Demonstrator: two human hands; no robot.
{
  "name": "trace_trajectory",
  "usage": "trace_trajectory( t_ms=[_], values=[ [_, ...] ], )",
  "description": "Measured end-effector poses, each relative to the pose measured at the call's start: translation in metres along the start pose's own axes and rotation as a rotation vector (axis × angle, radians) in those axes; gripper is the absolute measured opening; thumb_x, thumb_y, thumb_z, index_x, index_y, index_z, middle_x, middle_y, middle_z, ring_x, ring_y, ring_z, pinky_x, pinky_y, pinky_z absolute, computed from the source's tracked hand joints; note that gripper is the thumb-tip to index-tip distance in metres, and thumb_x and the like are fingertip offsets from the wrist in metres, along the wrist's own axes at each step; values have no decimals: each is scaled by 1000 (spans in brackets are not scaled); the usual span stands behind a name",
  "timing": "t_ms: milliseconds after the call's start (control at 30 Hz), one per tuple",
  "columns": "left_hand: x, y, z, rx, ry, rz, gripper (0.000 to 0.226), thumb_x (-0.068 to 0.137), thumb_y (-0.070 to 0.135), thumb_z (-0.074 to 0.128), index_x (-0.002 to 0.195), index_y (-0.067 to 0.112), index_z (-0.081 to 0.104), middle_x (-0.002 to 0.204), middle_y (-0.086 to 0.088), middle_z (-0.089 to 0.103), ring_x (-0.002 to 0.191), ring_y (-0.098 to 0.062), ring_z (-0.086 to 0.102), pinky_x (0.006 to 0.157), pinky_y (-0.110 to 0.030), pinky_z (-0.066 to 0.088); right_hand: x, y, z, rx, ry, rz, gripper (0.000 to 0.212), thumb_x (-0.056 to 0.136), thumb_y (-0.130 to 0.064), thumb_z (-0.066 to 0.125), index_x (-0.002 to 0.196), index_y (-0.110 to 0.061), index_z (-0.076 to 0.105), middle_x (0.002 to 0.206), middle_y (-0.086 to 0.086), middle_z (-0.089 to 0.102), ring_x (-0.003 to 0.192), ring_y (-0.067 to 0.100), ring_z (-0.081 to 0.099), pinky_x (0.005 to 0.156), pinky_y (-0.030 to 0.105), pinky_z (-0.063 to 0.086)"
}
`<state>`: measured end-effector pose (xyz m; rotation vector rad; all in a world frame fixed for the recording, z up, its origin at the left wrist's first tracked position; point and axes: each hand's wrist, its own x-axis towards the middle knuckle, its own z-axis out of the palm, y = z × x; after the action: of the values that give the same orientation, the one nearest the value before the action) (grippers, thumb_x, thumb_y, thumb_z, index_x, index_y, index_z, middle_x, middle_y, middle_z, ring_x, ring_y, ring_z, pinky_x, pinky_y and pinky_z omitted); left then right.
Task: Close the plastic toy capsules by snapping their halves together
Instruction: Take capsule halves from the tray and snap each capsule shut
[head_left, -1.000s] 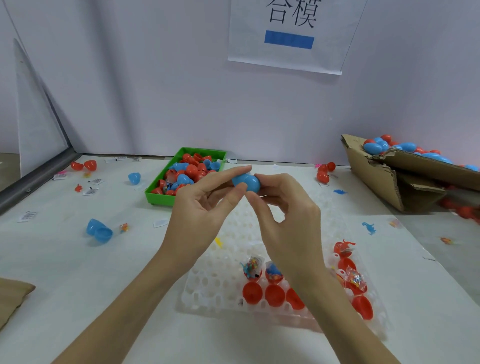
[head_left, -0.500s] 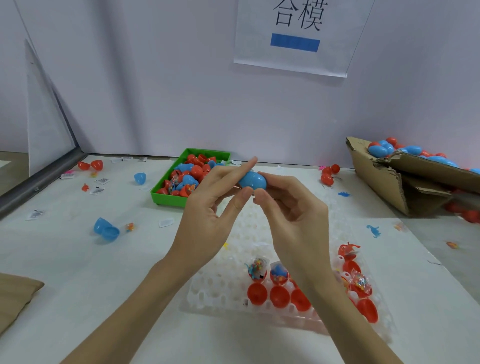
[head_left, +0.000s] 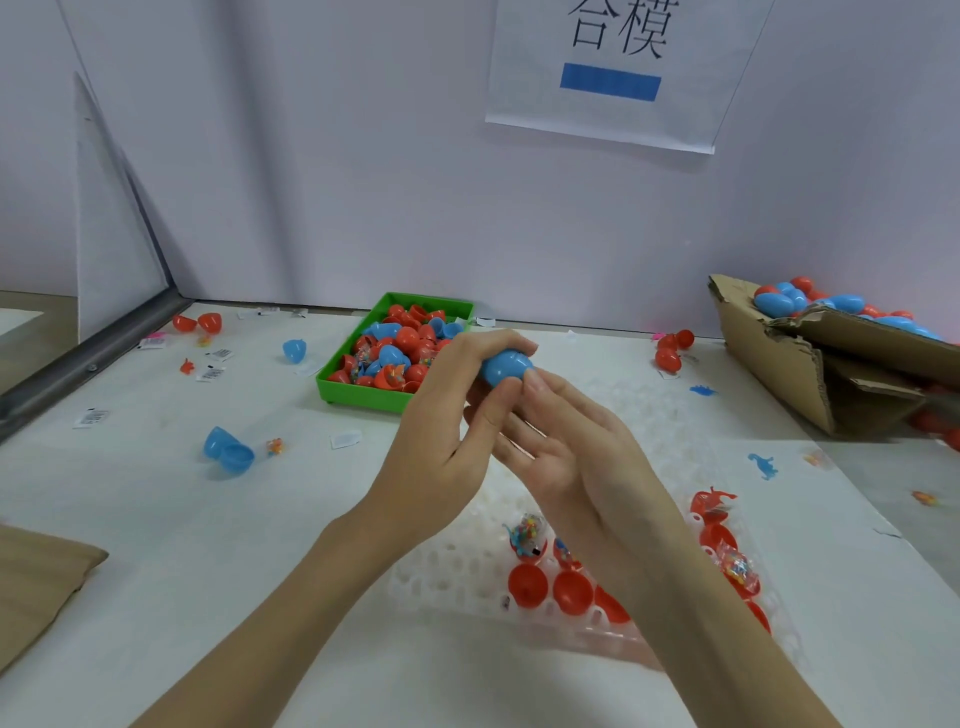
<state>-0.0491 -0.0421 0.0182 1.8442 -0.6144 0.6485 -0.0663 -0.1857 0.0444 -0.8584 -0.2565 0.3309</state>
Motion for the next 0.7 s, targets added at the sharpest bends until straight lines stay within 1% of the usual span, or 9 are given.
trace_trajectory(
  t_ms=[100,200,267,333,400,467,533,633,700],
  values=[
    [1,0,-1,26,0,25,27,109,18,47,134,18,56,126,10,60,124,-24,58,100,-26,49,1,-5,-2,22,-23,30,37,100,-13,60,134,4,59,131,22,67,124,33,65,97,36,57],
    [1,1,-3,30,-7,34,29,109,28,45,137,25,53,127,17,59,124,-18,59,99,-18,47,0,-7,-2,-23,-3,5,38,100,-23,62,129,3,64,127,22,69,120,33,68,92,34,59],
    [2,0,-6,59,-20,28,32,109,33,44,139,26,52,129,18,59,125,-16,58,99,-16,46,0,-6,-2,-94,33,-45,35,100,-23,63,124,2,67,122,21,72,115,33,70,89,32,60],
    [1,-2,-6,109,-37,26,31,110,31,44,138,21,53,130,13,60,126,-18,58,102,-22,47,-1,-4,-2,-148,78,-98,32,100,-21,63,121,2,69,118,20,74,112,33,72,88,31,60],
    [-1,-3,-4,149,-37,21,29,110,27,45,135,17,54,127,8,60,122,-18,58,101,-28,49,-2,-1,-2,-187,131,-141,31,99,-23,64,117,2,71,113,20,75,108,33,73,88,32,60],
    [-3,-4,-2,181,-19,14,29,110,29,43,134,16,54,125,8,60,119,-17,58,99,-31,50,-3,3,-1,-221,165,-160,31,96,-26,67,113,-1,74,109,19,76,104,31,75,87,31,61],
    [-5,-4,-1,216,-5,18,33,110,33,40,135,17,54,127,9,59,121,-17,57,101,-32,50,-3,5,0,-243,183,-165,30,94,-29,68,109,-5,76,107,17,77,102,30,76,85,30,61],
    [-8,-3,2,308,-15,36,38,110,39,37,140,20,49,133,10,56,125,-10,53,106,-25,44,-3,4,-2,-258,241,-160,29,92,-30,68,108,-9,78,107,13,78,101,28,76,84,29,61],
    [-10,-4,4,377,-47,60,43,108,44,38,144,20,44,135,8,53,123,-7,50,107,-22,42,-3,1,-4,-258,265,-141,26,92,-30,68,107,-11,79,107,11,78,101,28,76,85,30,61]
  ],
)
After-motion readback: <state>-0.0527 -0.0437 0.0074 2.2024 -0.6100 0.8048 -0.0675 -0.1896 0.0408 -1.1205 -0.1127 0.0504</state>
